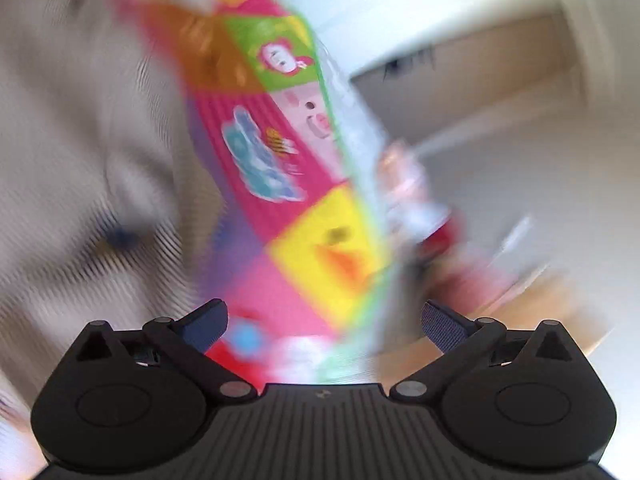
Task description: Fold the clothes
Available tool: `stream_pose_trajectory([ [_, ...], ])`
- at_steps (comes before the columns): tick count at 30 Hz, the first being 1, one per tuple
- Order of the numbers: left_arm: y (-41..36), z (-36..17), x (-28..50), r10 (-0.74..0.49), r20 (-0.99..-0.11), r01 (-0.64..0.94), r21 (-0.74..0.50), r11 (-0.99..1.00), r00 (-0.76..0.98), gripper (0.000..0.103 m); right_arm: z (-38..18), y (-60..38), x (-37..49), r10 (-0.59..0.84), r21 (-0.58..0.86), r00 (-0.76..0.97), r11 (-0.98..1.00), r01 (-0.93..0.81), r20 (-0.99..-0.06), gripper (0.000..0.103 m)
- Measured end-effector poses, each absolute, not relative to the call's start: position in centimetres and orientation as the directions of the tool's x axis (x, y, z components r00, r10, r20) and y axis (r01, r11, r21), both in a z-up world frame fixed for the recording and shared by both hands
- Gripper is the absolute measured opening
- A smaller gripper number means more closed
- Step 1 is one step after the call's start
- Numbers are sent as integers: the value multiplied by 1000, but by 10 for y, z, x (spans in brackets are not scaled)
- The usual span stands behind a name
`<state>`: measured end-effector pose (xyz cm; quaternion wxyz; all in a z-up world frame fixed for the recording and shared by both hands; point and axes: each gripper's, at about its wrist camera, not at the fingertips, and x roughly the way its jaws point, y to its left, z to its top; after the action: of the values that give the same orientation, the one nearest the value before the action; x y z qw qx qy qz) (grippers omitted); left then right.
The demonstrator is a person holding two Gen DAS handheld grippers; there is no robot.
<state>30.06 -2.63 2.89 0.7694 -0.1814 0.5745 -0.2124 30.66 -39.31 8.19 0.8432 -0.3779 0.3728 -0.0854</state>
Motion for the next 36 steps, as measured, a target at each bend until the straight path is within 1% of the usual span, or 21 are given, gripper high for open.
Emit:
stream_pose_trajectory([
  [2, -27, 30, 299, -532, -809, 125, -518, 846, 251, 102, 97, -406, 306, -267, -425, 651, 900, -95, -710, 103],
  [4, -26, 31, 298, -534, -809, 129, -518, 845, 247, 102, 96, -414, 307, -117, -177, 592, 983, -44, -797, 103],
  [6, -23, 32, 297, -544, -804, 123, -531, 838, 240, 102, 80, -418, 299, -58, -47, 550, 998, 34, -833, 103],
  [7, -21, 31, 297, -556, -797, 114, -545, 830, 237, 102, 71, -422, 301, -48, -13, 536, 998, 69, -843, 103],
  [10, -14, 30, 298, -567, -786, 76, -568, 820, 246, 92, 49, -434, 303, -48, 34, 484, 987, 159, -874, 103],
  [11, -15, 30, 299, -552, -795, 67, -555, 829, 252, 85, 43, -434, 300, -44, 45, 473, 984, 175, -880, 103],
  [14, -24, 31, 301, -500, -821, 56, -506, 861, 276, 82, 30, -427, 287, -26, 72, 472, 979, 189, -881, 101],
  [15, -29, 33, 301, -475, -832, 63, -478, 876, 288, 77, 32, -420, 282, -55, 40, 500, 983, 178, -864, 97],
  [16, -36, 35, 300, -430, -850, 84, -426, 901, 305, 71, 36, -413, 278, -90, -1, 532, 986, 166, -842, 85],
  [18, -50, 39, 298, -342, -876, 123, -319, 940, 340, 43, 55, -399, 269, -202, -125, 650, 979, 163, -733, 78],
  [19, -52, 39, 297, -314, -881, 135, -284, 949, 353, 37, 65, -392, 265, -253, -189, 706, 967, 169, -662, 75],
  [20, -55, 40, 296, -287, -886, 147, -250, 957, 365, 27, 74, -387, 265, -225, -179, 742, 973, 143, -632, 75],
  [21, -56, 40, 295, -265, -888, 155, -222, 963, 376, 21, 83, -384, 266, -176, -150, 771, 983, 106, -612, 75],
  [23, -52, 40, 296, -272, -886, 141, -235, 962, 375, 14, 83, -378, 283, -18, -21, 737, 1000, 5, -676, 75],
  [24, -50, 40, 296, -275, -886, 134, -242, 961, 374, 13, 76, -374, 295, 45, 30, 696, 999, -35, -717, 75],
  [26, -46, 39, 296, -282, -884, 120, -256, 959, 373, 12, 55, -365, 313, 63, 44, 651, 998, -45, -757, 75],
  [28, -41, 39, 297, -289, -882, 105, -269, 957, 372, 12, 30, -368, 329, 55, 93, 609, 995, 30, -791, 76],
  [30, -37, 39, 297, -295, -880, 94, -280, 955, 372, 12, 20, -368, 330, 79, 177, 610, 979, 102, -789, 81],
  [31, -37, 39, 296, -293, -880, 101, -275, 956, 374, 12, 16, -367, 329, 92, 221, 613, 966, 137, -784, 82],
  [34, -22, 41, 293, -300, -880, 103, -282, 954, 367, 16, 16, -340, 317, 194, 274, 601, 961, 42, -775, 82],
  [36, -12, 42, 291, -305, -880, 105, -287, 952, 363, 16, 21, -318, 300, 216, 229, 587, 972, -53, -781, 84],
])
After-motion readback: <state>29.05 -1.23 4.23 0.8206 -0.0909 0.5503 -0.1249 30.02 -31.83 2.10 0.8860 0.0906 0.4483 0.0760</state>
